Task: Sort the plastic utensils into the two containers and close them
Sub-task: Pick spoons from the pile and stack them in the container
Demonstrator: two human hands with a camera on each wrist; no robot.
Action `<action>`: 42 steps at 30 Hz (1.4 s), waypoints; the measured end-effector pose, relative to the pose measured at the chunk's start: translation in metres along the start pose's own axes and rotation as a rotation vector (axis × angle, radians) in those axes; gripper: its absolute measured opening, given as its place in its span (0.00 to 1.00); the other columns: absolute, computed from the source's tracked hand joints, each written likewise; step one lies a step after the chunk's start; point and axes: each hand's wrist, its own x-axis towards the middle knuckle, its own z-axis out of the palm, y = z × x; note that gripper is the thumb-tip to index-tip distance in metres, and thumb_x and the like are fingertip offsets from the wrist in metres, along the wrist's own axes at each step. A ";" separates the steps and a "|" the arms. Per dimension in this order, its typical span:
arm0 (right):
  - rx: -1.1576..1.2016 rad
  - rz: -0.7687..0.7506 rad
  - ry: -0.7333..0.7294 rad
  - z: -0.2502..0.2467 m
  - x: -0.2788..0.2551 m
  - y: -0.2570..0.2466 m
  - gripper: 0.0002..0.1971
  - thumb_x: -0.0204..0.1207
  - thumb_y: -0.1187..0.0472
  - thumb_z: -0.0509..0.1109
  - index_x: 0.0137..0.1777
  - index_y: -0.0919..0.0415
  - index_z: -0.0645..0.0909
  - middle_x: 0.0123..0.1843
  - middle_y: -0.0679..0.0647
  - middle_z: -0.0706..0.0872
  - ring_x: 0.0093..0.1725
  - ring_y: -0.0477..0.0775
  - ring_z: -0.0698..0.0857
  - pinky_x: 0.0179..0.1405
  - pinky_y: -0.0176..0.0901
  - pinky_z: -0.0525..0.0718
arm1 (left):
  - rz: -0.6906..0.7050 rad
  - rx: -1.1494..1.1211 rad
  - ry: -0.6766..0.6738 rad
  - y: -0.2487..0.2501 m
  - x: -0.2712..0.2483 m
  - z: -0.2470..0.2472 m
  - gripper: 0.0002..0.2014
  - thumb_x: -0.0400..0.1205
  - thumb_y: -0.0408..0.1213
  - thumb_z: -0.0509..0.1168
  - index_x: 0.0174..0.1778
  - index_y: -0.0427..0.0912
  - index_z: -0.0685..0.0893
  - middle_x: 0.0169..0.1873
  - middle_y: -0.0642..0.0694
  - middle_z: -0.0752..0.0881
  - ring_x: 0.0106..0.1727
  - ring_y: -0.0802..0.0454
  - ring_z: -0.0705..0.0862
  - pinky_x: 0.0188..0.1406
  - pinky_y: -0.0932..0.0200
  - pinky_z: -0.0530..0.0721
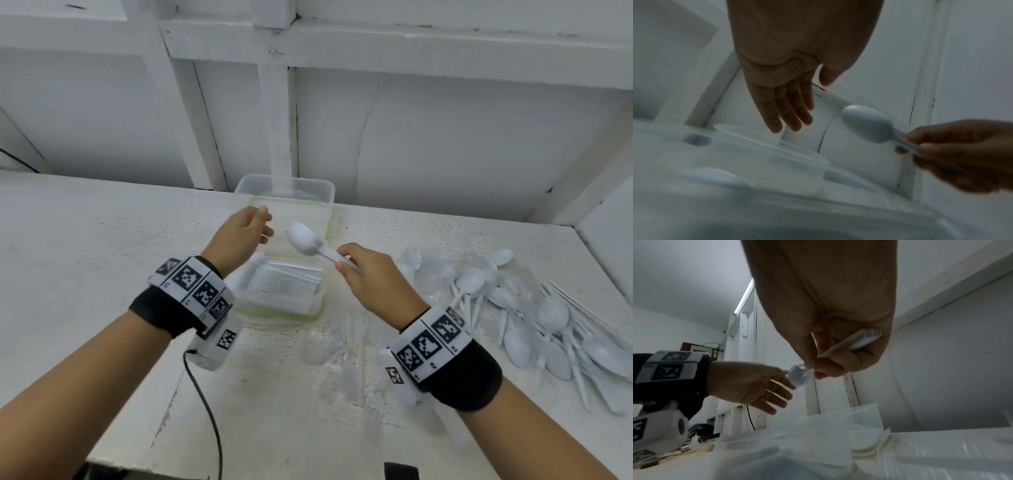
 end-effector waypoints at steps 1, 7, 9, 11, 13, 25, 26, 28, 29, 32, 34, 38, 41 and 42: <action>-0.003 0.006 0.004 -0.003 0.004 0.002 0.14 0.84 0.58 0.59 0.66 0.61 0.76 0.48 0.56 0.84 0.42 0.52 0.78 0.42 0.44 0.75 | 0.057 0.186 -0.036 -0.004 0.007 -0.008 0.15 0.87 0.43 0.51 0.58 0.41 0.80 0.50 0.44 0.85 0.50 0.48 0.81 0.50 0.55 0.76; -0.012 0.027 -0.031 -0.007 0.031 0.007 0.13 0.83 0.57 0.61 0.64 0.59 0.77 0.46 0.53 0.83 0.41 0.51 0.78 0.42 0.44 0.75 | 0.111 0.903 -0.425 -0.026 0.038 -0.021 0.17 0.86 0.34 0.52 0.68 0.42 0.79 0.68 0.45 0.79 0.68 0.46 0.76 0.68 0.57 0.70; -0.010 0.025 -0.060 -0.003 0.038 0.006 0.13 0.82 0.57 0.62 0.64 0.59 0.77 0.47 0.53 0.84 0.42 0.51 0.79 0.43 0.43 0.76 | 0.088 0.984 -0.479 -0.030 0.044 -0.017 0.19 0.87 0.35 0.51 0.73 0.44 0.75 0.72 0.46 0.76 0.72 0.47 0.73 0.72 0.56 0.68; -0.006 0.023 -0.091 0.001 0.044 0.004 0.14 0.82 0.57 0.62 0.64 0.59 0.78 0.49 0.54 0.85 0.44 0.53 0.81 0.45 0.44 0.78 | 0.082 1.038 -0.513 -0.033 0.049 -0.012 0.19 0.87 0.36 0.50 0.75 0.44 0.72 0.72 0.45 0.75 0.73 0.46 0.73 0.72 0.55 0.68; 0.005 0.024 -0.118 0.003 0.048 0.002 0.13 0.82 0.57 0.62 0.64 0.58 0.78 0.50 0.56 0.86 0.46 0.55 0.83 0.47 0.46 0.80 | 0.093 1.084 -0.542 -0.035 0.052 -0.006 0.19 0.87 0.36 0.48 0.72 0.41 0.75 0.69 0.42 0.78 0.68 0.43 0.76 0.68 0.54 0.72; -0.068 0.017 -0.155 0.010 0.067 -0.005 0.14 0.82 0.56 0.63 0.64 0.58 0.78 0.52 0.58 0.86 0.48 0.56 0.83 0.47 0.46 0.80 | 0.135 1.212 -0.520 -0.046 0.051 0.000 0.16 0.86 0.34 0.48 0.65 0.39 0.76 0.64 0.40 0.76 0.61 0.42 0.78 0.60 0.53 0.75; -0.095 0.016 -0.163 0.011 0.068 -0.005 0.14 0.82 0.56 0.62 0.64 0.59 0.78 0.53 0.58 0.85 0.49 0.56 0.83 0.48 0.46 0.79 | 0.135 1.209 -0.514 -0.045 0.050 0.000 0.15 0.86 0.34 0.48 0.64 0.39 0.76 0.62 0.40 0.79 0.59 0.42 0.79 0.59 0.54 0.75; -0.189 0.004 -0.193 0.011 0.071 -0.007 0.14 0.82 0.57 0.62 0.64 0.59 0.79 0.54 0.57 0.84 0.52 0.57 0.82 0.49 0.46 0.78 | 0.129 1.187 -0.503 -0.045 0.051 -0.002 0.14 0.86 0.32 0.48 0.63 0.39 0.75 0.59 0.40 0.82 0.58 0.42 0.80 0.56 0.55 0.75; -0.251 -0.007 -0.212 0.013 0.072 -0.008 0.13 0.82 0.57 0.61 0.63 0.60 0.80 0.54 0.57 0.83 0.52 0.57 0.82 0.49 0.46 0.78 | 0.119 1.159 -0.499 -0.045 0.052 -0.004 0.15 0.86 0.31 0.48 0.63 0.39 0.75 0.59 0.40 0.82 0.58 0.43 0.79 0.56 0.56 0.75; -0.436 -0.068 -0.233 0.020 0.078 -0.011 0.12 0.83 0.60 0.61 0.60 0.63 0.80 0.54 0.58 0.82 0.50 0.59 0.82 0.42 0.45 0.77 | 0.110 1.076 -0.488 -0.043 0.052 -0.009 0.16 0.84 0.29 0.51 0.63 0.40 0.79 0.62 0.42 0.81 0.62 0.45 0.78 0.55 0.61 0.72; -0.520 -0.130 -0.214 0.027 0.081 -0.016 0.10 0.82 0.64 0.61 0.60 0.63 0.78 0.54 0.58 0.81 0.50 0.60 0.82 0.39 0.44 0.73 | 0.110 1.030 -0.483 -0.042 0.053 -0.010 0.16 0.83 0.28 0.53 0.61 0.40 0.82 0.62 0.45 0.82 0.63 0.47 0.78 0.57 0.63 0.71; -0.596 -0.220 -0.203 0.035 0.088 -0.029 0.07 0.80 0.68 0.61 0.57 0.64 0.74 0.51 0.58 0.80 0.47 0.61 0.82 0.36 0.45 0.69 | 0.084 0.929 -0.460 -0.043 0.055 -0.016 0.14 0.81 0.30 0.58 0.56 0.41 0.87 0.58 0.47 0.86 0.61 0.48 0.80 0.58 0.63 0.73; -0.642 -0.237 -0.226 0.037 0.095 -0.032 0.07 0.80 0.69 0.61 0.57 0.64 0.74 0.49 0.58 0.78 0.43 0.60 0.79 0.35 0.44 0.68 | 0.062 0.856 -0.441 -0.044 0.055 -0.020 0.12 0.80 0.31 0.62 0.54 0.42 0.88 0.55 0.48 0.88 0.59 0.50 0.81 0.53 0.67 0.72; -0.650 -0.235 -0.241 0.038 0.097 -0.032 0.07 0.80 0.69 0.61 0.57 0.64 0.74 0.47 0.58 0.77 0.44 0.60 0.80 0.35 0.44 0.68 | 0.062 0.842 -0.437 -0.044 0.054 -0.021 0.12 0.80 0.32 0.62 0.54 0.43 0.89 0.55 0.48 0.88 0.58 0.51 0.81 0.53 0.68 0.71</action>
